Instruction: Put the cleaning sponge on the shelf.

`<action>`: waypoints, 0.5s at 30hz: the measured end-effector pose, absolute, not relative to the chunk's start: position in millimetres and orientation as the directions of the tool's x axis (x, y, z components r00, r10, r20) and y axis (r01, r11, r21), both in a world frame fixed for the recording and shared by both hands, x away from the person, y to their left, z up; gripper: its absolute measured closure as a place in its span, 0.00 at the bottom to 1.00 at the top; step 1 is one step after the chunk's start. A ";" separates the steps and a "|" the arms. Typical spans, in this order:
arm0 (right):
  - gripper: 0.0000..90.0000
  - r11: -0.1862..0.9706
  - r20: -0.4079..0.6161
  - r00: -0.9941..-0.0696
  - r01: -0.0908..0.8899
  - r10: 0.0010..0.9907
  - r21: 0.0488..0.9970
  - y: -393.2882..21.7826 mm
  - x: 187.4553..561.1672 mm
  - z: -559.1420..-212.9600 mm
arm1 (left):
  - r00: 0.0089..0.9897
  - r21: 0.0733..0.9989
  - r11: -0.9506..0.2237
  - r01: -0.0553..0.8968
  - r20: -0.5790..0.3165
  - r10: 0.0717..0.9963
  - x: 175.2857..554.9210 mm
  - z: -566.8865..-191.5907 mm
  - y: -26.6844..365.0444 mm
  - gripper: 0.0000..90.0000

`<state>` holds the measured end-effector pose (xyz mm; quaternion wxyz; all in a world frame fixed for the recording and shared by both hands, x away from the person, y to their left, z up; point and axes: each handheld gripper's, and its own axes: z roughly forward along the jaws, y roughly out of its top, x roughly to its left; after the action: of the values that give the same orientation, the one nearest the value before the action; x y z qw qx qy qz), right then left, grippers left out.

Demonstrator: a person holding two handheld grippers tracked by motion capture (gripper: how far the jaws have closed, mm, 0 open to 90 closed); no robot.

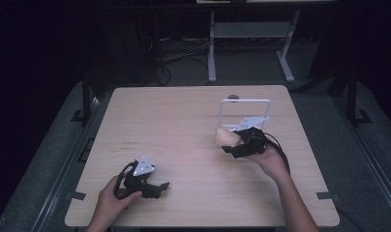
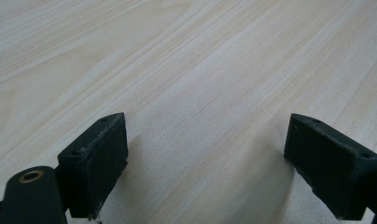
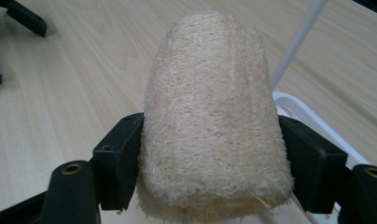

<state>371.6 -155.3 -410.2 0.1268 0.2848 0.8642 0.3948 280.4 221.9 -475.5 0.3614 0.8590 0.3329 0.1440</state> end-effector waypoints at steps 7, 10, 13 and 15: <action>0.31 0.502 0.014 -0.780 0.416 0.626 0.758 -165.4 376.9 -412.2 | 0.737 0.717 -0.517 0.468 0.007 0.676 280.4 -475.5 221.9 0.14; 0.31 0.497 0.014 -0.768 0.428 0.640 0.755 -168.6 381.3 -414.2 | 0.737 0.717 -0.517 0.468 0.007 0.676 280.4 -475.6 221.9 0.14; 0.31 0.486 0.017 -0.752 0.443 0.659 0.753 -172.2 386.2 -416.4 | 0.736 0.718 -0.516 0.468 0.007 0.677 280.3 -475.6 221.8 0.14; 0.31 0.468 0.025 -0.736 0.456 0.676 0.757 -176.4 391.1 -418.6 | 0.736 0.718 -0.515 0.469 0.005 0.677 280.2 -475.7 221.7 0.14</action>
<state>391.1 -176.4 -418.6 0.1405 0.3349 0.8451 0.3922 280.2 221.7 -475.7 0.3622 0.8583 0.3339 0.1437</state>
